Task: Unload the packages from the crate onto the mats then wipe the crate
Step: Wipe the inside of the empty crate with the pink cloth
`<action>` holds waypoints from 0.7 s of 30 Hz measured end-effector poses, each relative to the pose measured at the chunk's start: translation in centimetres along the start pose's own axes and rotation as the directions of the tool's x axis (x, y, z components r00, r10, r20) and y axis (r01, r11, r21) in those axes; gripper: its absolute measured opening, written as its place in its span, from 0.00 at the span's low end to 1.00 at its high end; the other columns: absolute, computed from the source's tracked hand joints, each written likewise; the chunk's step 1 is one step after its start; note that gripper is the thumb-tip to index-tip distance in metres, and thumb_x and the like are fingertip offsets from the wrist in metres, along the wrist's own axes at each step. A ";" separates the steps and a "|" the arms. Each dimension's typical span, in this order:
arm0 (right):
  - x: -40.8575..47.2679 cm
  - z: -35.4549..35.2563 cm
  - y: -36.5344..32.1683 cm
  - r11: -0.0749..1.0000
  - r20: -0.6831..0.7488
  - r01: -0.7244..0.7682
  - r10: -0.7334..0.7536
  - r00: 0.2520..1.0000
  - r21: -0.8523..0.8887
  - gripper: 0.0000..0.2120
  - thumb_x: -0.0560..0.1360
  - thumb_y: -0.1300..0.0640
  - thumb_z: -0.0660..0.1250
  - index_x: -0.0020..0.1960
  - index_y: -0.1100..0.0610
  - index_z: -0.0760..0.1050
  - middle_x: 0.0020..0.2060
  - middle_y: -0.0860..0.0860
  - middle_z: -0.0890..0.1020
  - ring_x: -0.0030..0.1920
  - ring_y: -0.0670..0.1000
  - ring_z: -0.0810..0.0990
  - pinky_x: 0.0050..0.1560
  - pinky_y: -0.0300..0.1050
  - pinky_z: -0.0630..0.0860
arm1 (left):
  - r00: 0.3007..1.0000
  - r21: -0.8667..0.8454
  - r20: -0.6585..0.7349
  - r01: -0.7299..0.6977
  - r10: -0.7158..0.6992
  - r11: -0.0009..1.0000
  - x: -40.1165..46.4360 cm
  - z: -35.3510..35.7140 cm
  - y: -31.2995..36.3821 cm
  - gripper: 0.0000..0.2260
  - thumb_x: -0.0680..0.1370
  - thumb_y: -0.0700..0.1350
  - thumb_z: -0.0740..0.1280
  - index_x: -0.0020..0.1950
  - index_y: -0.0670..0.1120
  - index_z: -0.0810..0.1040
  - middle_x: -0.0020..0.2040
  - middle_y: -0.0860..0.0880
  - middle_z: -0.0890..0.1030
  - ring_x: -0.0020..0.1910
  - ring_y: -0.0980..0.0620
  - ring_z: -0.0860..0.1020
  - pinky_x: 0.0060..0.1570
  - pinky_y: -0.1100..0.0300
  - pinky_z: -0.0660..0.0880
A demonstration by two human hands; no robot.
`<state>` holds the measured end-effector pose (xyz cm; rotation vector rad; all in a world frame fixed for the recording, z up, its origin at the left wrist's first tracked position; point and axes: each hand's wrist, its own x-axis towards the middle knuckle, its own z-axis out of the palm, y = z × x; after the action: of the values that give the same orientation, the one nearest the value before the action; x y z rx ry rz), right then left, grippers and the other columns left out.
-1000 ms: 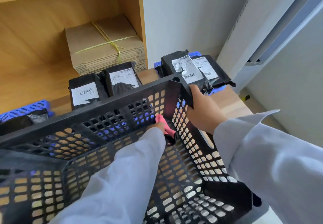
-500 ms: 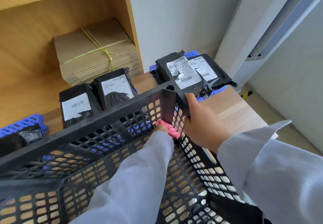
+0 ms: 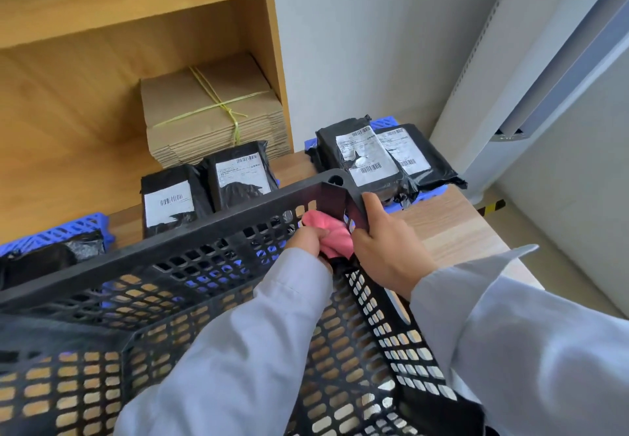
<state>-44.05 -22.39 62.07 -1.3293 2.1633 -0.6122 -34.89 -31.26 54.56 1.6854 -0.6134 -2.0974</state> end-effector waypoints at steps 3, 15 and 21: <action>-0.3 -0.1 -0.1 1.000 0.002 0.009 -0.009 1.000 0.024 0.03 0.78 0.59 0.54 0.51 0.56 0.61 0.33 0.54 0.73 0.34 0.59 0.70 0.38 0.51 0.64 | 0.998 0.031 0.006 -0.064 0.064 0.997 -1.4 0.1 0.6 0.16 0.79 0.40 0.63 0.31 0.40 0.76 0.22 0.45 0.76 0.33 0.48 0.76 0.42 0.59 0.72; 0.0 -0.2 -0.1 0.998 -0.035 0.057 -0.056 0.998 0.028 0.08 0.83 0.52 0.51 0.54 0.55 0.65 0.46 0.57 0.78 0.45 0.59 0.76 0.50 0.55 0.74 | 0.944 -0.316 0.086 -0.277 0.318 0.908 -7.5 -1.1 1.7 0.13 0.74 0.34 0.62 0.57 0.39 0.79 0.55 0.39 0.81 0.53 0.41 0.78 0.63 0.46 0.72; 1.0 -0.1 0.8 0.942 0.054 -0.198 0.190 0.980 0.273 0.20 0.79 0.43 0.57 0.47 0.60 0.72 0.45 0.56 0.80 0.50 0.59 0.78 0.56 0.52 0.72 | 0.930 -0.345 0.058 -0.322 0.362 0.882 -7.3 -4.5 -0.1 0.17 0.75 0.40 0.66 0.64 0.42 0.77 0.59 0.41 0.81 0.62 0.41 0.77 0.65 0.43 0.70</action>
<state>-44.97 -22.95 61.45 -0.9586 2.0647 -0.7790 -29.02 -27.69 59.60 1.1748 -0.5152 -1.9243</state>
